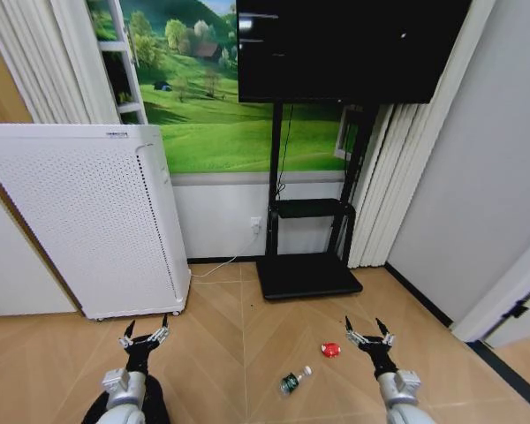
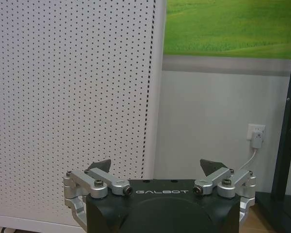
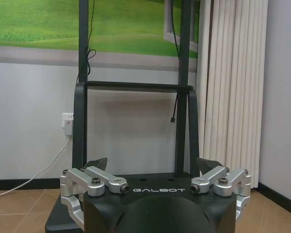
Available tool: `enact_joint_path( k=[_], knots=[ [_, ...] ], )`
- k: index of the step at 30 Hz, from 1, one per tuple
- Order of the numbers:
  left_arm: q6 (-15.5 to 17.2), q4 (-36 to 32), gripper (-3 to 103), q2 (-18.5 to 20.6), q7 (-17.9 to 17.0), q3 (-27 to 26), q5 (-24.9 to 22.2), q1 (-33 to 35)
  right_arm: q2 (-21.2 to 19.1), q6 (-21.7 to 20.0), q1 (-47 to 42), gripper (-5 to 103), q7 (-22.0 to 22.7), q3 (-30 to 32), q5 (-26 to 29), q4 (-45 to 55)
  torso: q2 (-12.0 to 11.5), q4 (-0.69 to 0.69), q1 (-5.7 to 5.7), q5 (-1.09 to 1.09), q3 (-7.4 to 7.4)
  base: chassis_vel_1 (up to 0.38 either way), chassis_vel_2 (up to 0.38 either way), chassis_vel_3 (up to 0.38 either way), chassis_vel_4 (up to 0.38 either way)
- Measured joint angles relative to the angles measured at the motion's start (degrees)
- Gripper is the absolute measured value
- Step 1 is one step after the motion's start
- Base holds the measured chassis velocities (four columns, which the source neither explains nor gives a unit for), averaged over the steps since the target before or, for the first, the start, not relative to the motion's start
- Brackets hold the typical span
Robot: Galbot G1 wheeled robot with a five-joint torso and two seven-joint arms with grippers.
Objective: Pick up the trash bin and place the garbage on the floor into it.
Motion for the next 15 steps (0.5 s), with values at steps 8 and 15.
enact_joint_path(
  k=[8, 15],
  knots=[
    [0.06, 0.41, 100, -0.01, 0.02, 0.09, 0.1, -0.34, 0.0, 0.0, 0.48, 100, -0.06, -0.13, 0.02, -0.6, -2.02, 0.0, -0.47, 0.0, -1.54, 0.0, 0.0, 0.0, 0.0],
    [0.11, 0.78, 100, -0.01, 0.02, 0.18, 0.18, -0.56, 0.0, 0.01, 0.65, 100, -0.06, -0.18, -0.03, -0.91, -3.73, 0.0, -0.86, 0.0, -2.87, 0.0, 0.0, 0.0, 0.0]
  ],
)
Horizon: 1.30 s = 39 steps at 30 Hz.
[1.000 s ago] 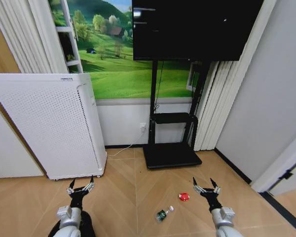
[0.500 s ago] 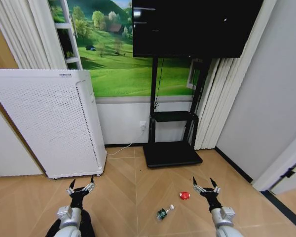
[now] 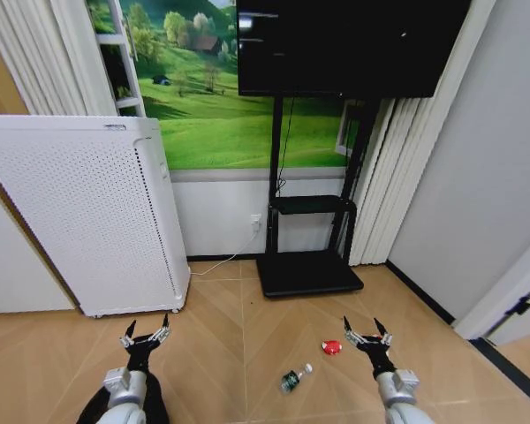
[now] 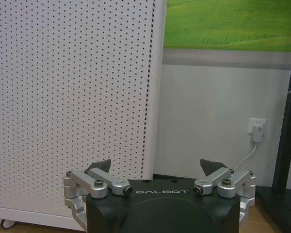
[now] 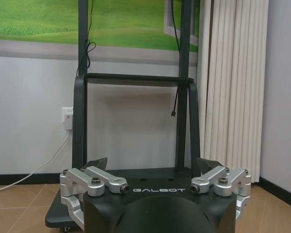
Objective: Pick up the trash bin and place the garbage on the floor into it.
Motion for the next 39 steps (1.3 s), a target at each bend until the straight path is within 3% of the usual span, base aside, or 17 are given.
enact_joint_path(
  k=[9, 16, 18, 19, 22, 26, 31, 39],
  knots=[
    [0.5, -0.13, 100, -0.02, -1.13, 0.3, -1.02, -0.04, 0.02, 0.01, 0.13, 100, 0.76, -0.14, -0.04, -0.19, -1.49, 0.0, -0.22, 0.0, -1.28, 0.0, 0.0, 0.0, 0.0],
    [1.24, -2.22, 100, 1.76, -2.91, -1.4, 3.46, 1.49, -0.7, 2.31, -0.39, 100, -0.17, -0.48, 3.3, 0.0, -1.61, 0.0, -0.23, 0.0, -1.39, 0.0, 0.0, 0.0, 0.0],
    [3.86, -5.07, 100, 4.02, -6.72, -3.41, 4.16, 4.04, -1.73, 2.36, -0.73, 100, -0.04, 0.29, 2.23, 0.29, -1.54, -0.01, -0.23, -0.02, -1.35, 0.0, 0.0, 0.0, 0.0],
    [3.86, -5.07, 100, 4.02, -6.72, -3.41, 4.16, 4.04, -1.73, 2.36, -0.73, 100, -0.04, 0.29, 2.23, 0.29, -1.54, -0.01, -0.23, -0.02, -1.35, 0.0, 0.0, 0.0, 0.0],
    [8.76, -7.73, 100, 6.86, -11.73, -6.73, 4.7, 8.51, -2.63, 1.45, -0.99, 100, 1.22, 0.79, 0.56, 0.3, -1.44, 0.02, -0.2, 0.0, -1.27, 0.0, 0.0, 0.0, 0.0],
    [9.27, -8.24, 100, 8.86, -11.65, -10.13, 3.04, 11.59, -3.07, 1.24, -1.02, 100, 1.61, 0.96, -0.5, 0.18, -1.37, 0.01, -0.18, -0.01, -1.23, 0.0, 0.0, 0.0, 0.0],
    [10.28, -9.54, 100, 11.76, -9.12, -16.78, -2.73, 20.95, -3.98, 0.7, -1.38, 100, 3.68, 1.24, -0.33, 0.46, -1.24, 0.0, -0.14, 0.0, -1.13, 0.0, 0.0, 0.0, 0.0],
    [12.15, -6.85, 98, 12.35, -8.73, -17.98, -1.67, 25.61, -4.73, 0.12, -0.8, 100, 4.28, 1.72, 0.85, 0.82, -1.15, 0.0, -0.12, -0.01, -1.05, 0.0, 0.0, 0.0, 0.0]
  ],
)
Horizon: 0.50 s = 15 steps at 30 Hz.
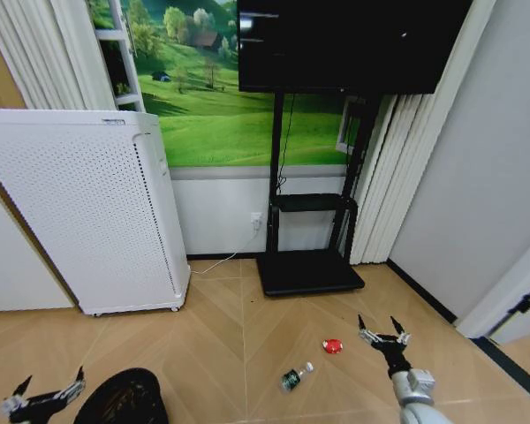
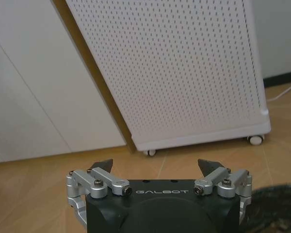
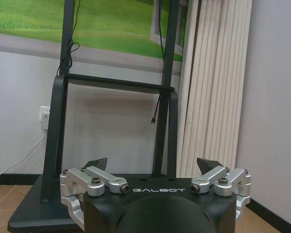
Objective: Pick up the trash bin and place the garbage on the floor into it.
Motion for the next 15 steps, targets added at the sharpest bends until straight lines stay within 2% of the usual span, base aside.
enact_joint_path(
  k=[3, 6, 9, 10, 12, 13, 15],
  knots=[
    [2.39, 0.45, 98, -0.16, -0.32, 0.28, 0.35, 0.19, -0.02, -0.01, 0.24, 100, 0.08, -0.21, 0.23, -0.29, 0.03, 0.01, 0.01, 0.0, 0.02, 0.0, 0.0, 0.0, 0.0],
    [7.05, 1.1, 96, 0.52, -0.29, 1.15, -0.09, -1.01, 0.25, 0.32, 0.42, 100, 0.1, -0.71, 0.18, -1.28, 0.07, -0.01, 0.02, 0.01, 0.05, 0.0, 0.0, 0.0, 0.0],
    [8.37, 1.11, 96, 0.86, -0.12, 1.49, -0.59, -1.37, 0.38, 0.55, 0.35, 100, 0.07, -0.82, 0.1, -1.44, 0.08, -0.02, 0.03, 0.01, 0.06, 0.0, 0.0, 0.0, 0.0],
    [10.37, 1.11, 94, 1.23, 0.08, 1.83, -1.19, -1.77, 0.53, 0.76, 0.17, 100, 0.02, -0.86, 0.03, -1.49, 0.09, -0.01, 0.03, 0.01, 0.07, 0.0, 0.0, 0.0, 0.0],
    [12.51, 1.38, 96, 1.68, 0.53, 1.93, -1.56, -2.16, 0.59, 0.99, 0.03, 100, -0.06, -0.82, 0.02, -1.59, 0.11, 0.0, 0.03, 0.01, 0.08, 0.0, 0.0, 0.0, 0.0],
    [12.51, 1.38, 96, 1.68, 0.53, 1.93, -1.56, -2.16, 0.59, 0.99, 0.03, 100, -0.06, -0.82, 0.02, -1.59, 0.11, 0.0, 0.03, 0.01, 0.08, 0.0, 0.0, 0.0, 0.0],
    [15.23, 2.42, 96, 2.46, 1.28, 2.15, -2.64, -2.99, 0.6, 1.26, -0.07, 100, -0.11, -0.68, -0.01, -1.75, 0.13, 0.0, 0.04, 0.01, 0.09, 0.0, 0.0, 0.0, 0.0]
  ],
)
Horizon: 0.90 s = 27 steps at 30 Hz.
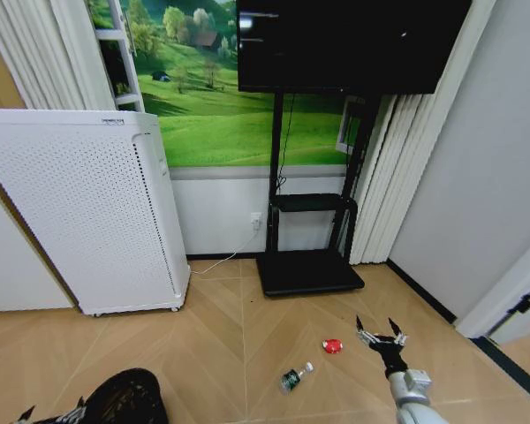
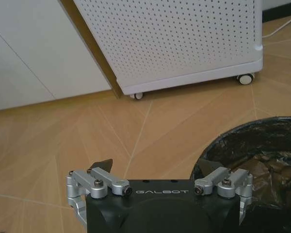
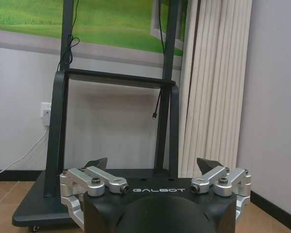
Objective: Pick up the trash bin and place the garbage on the floor into it.
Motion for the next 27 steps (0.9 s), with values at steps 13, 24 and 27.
enact_joint_path(
  k=[13, 24, 27],
  knots=[
    [4.35, 7.14, 97, 2.35, 0.84, 3.02, -0.99, -5.18, 0.69, 0.14, -0.43, 100, -0.11, 0.12, -1.83, 0.01, 0.04, -0.01, 0.01, -0.01, 0.03, 0.0, 0.0, 0.0, 0.0],
    [6.28, 10.05, 96, 2.35, 2.02, 6.01, -5.37, -8.67, 1.24, -0.05, -1.17, 100, -0.01, -0.14, -3.21, 0.54, 0.07, 0.0, 0.02, 0.0, 0.05, 0.0, 0.0, 0.0, 0.0],
    [7.21, 10.17, 96, 2.18, 1.84, 6.16, -6.4, -8.84, 1.22, -0.05, -1.12, 100, 0.02, -0.11, -3.22, 0.39, 0.07, 0.0, 0.02, 0.0, 0.05, 0.0, 0.0, 0.0, 0.0]
  ],
)
